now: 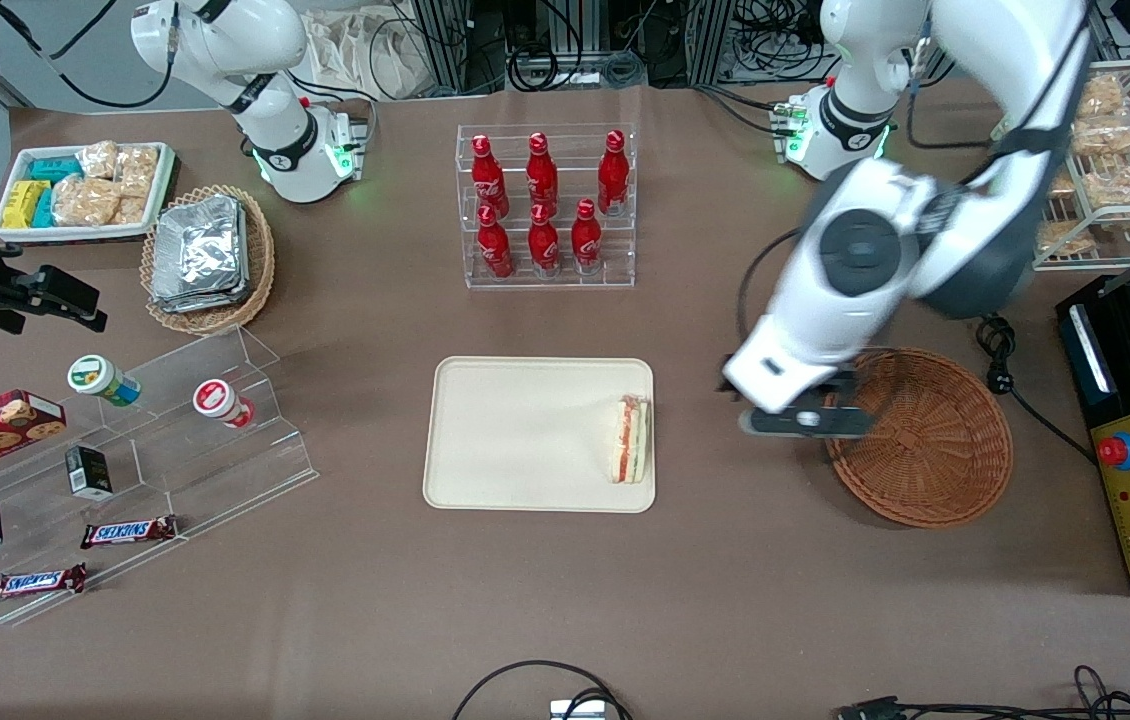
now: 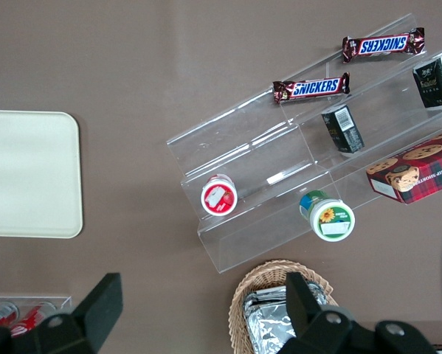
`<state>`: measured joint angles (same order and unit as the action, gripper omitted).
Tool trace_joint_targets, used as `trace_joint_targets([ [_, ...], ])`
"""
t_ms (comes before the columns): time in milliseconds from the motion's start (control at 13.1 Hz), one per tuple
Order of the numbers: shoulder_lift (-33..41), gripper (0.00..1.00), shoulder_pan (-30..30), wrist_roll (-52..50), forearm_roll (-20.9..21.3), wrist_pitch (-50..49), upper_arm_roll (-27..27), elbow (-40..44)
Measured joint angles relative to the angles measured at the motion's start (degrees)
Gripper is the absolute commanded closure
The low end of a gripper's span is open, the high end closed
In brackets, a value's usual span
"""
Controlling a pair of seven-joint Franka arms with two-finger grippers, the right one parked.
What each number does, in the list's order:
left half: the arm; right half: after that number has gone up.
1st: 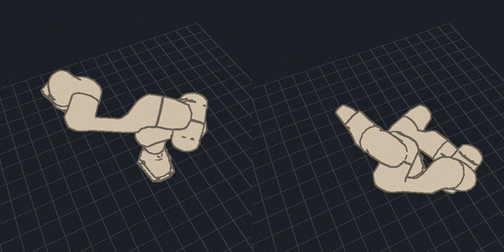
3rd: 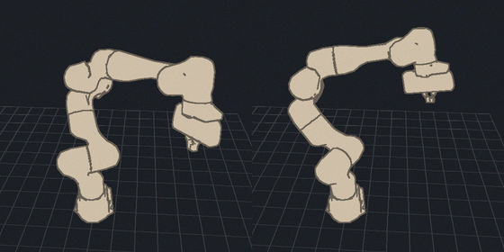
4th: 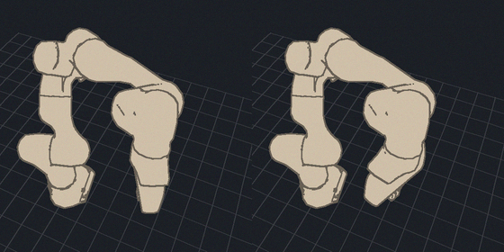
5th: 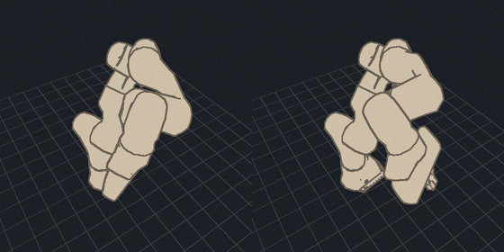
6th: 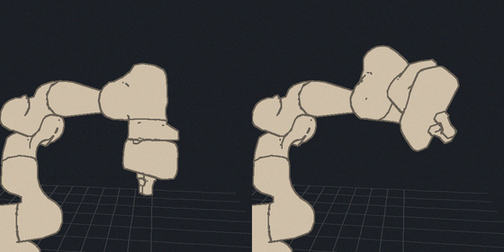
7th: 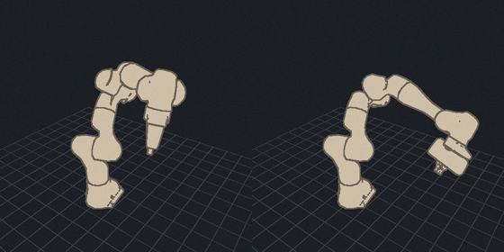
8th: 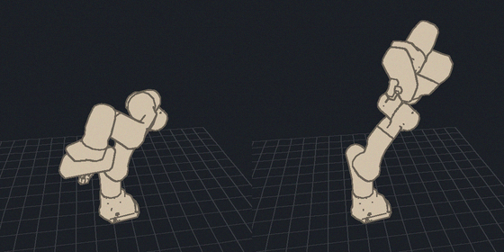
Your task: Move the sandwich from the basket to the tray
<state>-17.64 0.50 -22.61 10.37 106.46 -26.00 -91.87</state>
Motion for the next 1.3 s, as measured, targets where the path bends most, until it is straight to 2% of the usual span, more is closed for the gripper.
trace_joint_targets([
  [153, 3.8, 0.0, 0.2, 13.7, -5.9, -1.2, 8.5, -0.1],
  [305, 5.6, 0.0, -0.7, 23.7, -7.9, -2.8, 16.6, 0.1],
  [458, 5.9, 0.0, -2.9, 26.8, -8.5, -5.3, 22.2, 1.2],
  [840, 5.9, 0.0, -6.4, 14.9, -9.7, -7.1, 20.7, 3.1],
  [1298, 5.1, 0.0, -6.0, 12.1, -9.7, -7.7, 20.9, 3.9],
])
